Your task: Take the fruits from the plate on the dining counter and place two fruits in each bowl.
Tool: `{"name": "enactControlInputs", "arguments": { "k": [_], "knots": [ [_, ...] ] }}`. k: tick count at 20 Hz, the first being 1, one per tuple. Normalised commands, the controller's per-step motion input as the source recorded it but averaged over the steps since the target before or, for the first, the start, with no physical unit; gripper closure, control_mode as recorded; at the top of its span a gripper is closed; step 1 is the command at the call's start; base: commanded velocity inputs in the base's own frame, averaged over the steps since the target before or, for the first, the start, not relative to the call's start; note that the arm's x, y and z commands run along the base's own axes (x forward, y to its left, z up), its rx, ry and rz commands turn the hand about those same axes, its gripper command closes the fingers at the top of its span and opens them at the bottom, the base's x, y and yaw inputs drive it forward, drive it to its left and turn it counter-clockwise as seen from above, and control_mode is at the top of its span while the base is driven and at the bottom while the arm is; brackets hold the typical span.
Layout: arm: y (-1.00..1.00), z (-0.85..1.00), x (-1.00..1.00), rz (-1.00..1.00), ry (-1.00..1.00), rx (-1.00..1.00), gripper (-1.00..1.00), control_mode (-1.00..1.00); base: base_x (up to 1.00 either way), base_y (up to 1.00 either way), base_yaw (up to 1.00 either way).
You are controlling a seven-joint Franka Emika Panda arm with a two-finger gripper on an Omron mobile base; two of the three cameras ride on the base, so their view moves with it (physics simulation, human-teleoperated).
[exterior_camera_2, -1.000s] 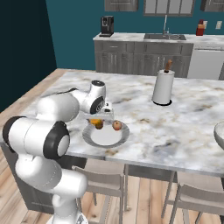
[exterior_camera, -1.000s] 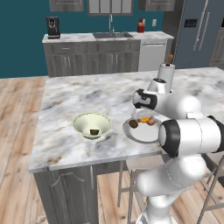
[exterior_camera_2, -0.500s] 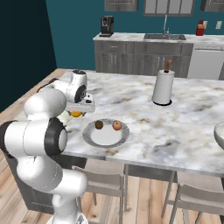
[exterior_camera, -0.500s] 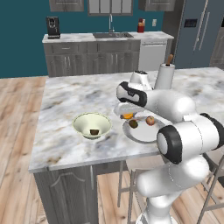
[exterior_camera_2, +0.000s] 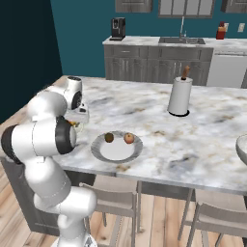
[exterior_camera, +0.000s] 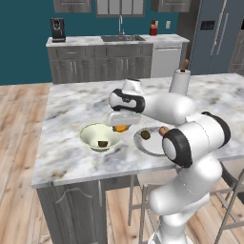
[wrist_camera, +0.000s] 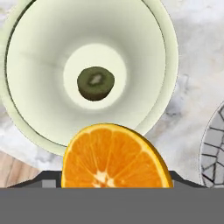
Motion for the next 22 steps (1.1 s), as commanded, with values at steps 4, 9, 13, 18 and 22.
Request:
{"name": "enactControlInputs", "arguments": {
  "k": [4, 9, 13, 18, 22],
  "knots": [
    [0.19, -0.52, 0.24, 0.0, 0.0, 0.0, 1.0, -1.0, 0.0, 0.0, 0.0],
    [0.21, -0.37, 0.32, 0.0, 0.0, 0.0, 1.0, -1.0, 0.0, 0.0, 0.0],
    [0.11, -0.24, 0.23, 0.0, 0.0, 0.0, 1.0, -1.0, 0.0, 0.0, 0.0],
    [0.01, -0.24, 0.17, 0.0, 0.0, 0.0, 1.0, -1.0, 0.0, 0.0, 0.0],
    [0.0, -0.08, 0.24, 0.0, 0.0, 0.0, -1.0, -1.0, 0.0, 0.0, 0.0]
  ]
}}
